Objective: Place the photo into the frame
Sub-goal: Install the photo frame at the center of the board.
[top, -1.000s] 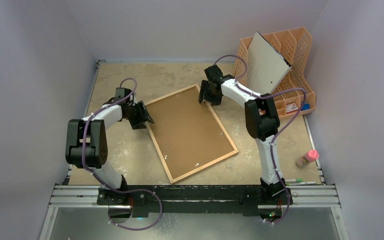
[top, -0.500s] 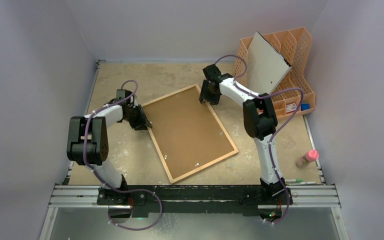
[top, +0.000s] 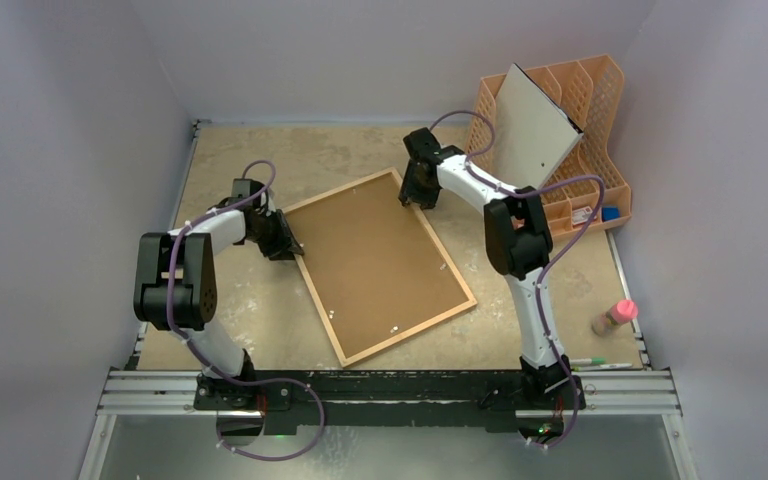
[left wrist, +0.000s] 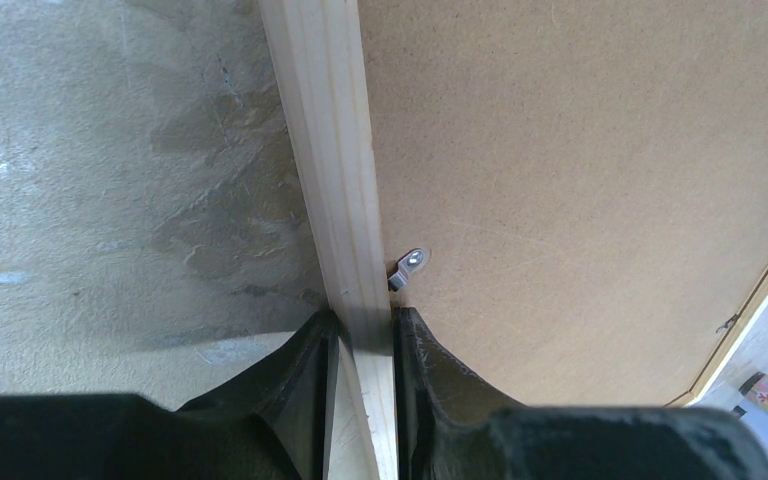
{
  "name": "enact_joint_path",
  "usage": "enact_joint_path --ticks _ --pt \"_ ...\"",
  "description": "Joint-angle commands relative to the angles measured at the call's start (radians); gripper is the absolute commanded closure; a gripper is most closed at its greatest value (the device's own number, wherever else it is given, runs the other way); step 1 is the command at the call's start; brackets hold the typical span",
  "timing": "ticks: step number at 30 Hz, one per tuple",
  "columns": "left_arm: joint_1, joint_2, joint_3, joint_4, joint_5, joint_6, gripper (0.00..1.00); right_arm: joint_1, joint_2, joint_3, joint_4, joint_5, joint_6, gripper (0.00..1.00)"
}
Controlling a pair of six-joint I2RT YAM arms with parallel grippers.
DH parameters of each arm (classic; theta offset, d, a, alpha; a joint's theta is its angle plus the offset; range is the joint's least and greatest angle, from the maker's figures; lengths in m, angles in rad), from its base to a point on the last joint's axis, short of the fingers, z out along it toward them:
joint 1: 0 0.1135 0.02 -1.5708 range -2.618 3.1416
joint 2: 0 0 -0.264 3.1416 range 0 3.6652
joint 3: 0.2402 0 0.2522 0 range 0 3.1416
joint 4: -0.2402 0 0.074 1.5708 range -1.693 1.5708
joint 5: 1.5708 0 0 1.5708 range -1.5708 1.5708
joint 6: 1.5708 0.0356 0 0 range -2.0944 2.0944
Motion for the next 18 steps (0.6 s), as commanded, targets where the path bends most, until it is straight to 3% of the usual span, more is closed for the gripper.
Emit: enact_joint_path --ticks 1,4,12,18 --pt "-0.008 0.025 0.000 0.027 0.027 0.024 0.82 0.026 0.095 -0.017 -0.037 0.019 0.048 0.54" --pt "-0.009 0.033 -0.001 0.030 0.032 0.022 0.83 0.027 0.095 -0.026 -0.020 0.018 0.030 0.58" --pt "-0.009 0.032 0.001 0.036 0.037 0.022 0.83 0.029 0.061 -0.091 0.068 -0.093 -0.037 0.81" --pt "-0.009 0.029 0.003 0.036 0.035 0.022 0.83 0.029 0.035 -0.111 0.084 -0.155 -0.023 0.88"
